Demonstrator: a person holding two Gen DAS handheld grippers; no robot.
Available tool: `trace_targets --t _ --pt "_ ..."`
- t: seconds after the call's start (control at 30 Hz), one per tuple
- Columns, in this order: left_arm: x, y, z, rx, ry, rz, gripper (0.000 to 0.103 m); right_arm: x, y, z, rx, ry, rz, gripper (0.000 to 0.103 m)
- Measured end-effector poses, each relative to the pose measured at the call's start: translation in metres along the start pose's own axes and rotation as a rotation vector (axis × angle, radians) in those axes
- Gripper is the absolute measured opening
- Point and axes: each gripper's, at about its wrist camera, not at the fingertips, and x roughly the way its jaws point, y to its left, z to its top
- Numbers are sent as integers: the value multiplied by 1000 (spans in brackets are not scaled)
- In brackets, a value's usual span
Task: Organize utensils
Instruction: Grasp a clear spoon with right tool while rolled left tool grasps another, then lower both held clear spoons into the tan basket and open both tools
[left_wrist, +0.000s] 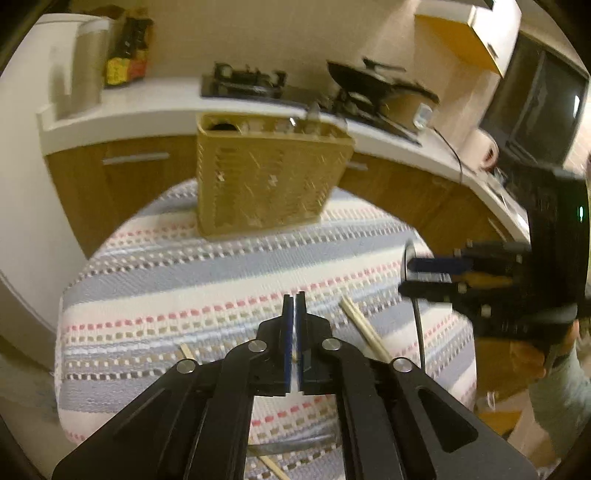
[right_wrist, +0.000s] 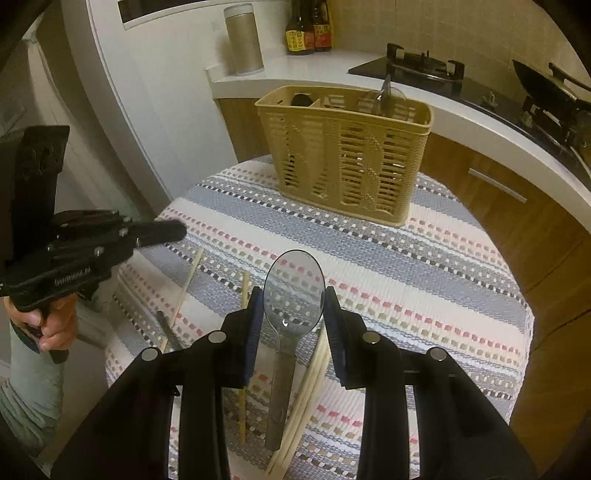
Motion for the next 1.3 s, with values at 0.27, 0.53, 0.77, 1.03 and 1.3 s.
trace_targets --t 0.27,0.53,0.77,1.03,1.3 --pt "18 -45 -45 365 200 -73 45 -2 -19 -19 39 41 19 30" --pt "40 -81 -90 669 385 -86 49 -2 -22 -30 61 65 34 30" --pt "58 -87 -97 773 511 -114 49 -4 -21 -34 55 86 25 30" --pt "85 -98 -87 786 548 -136 42 -10 -27 -37 74 83 28 30" --pt "72 -66 -62 540 417 -167 31 -26 -41 -36 104 30 35 30"
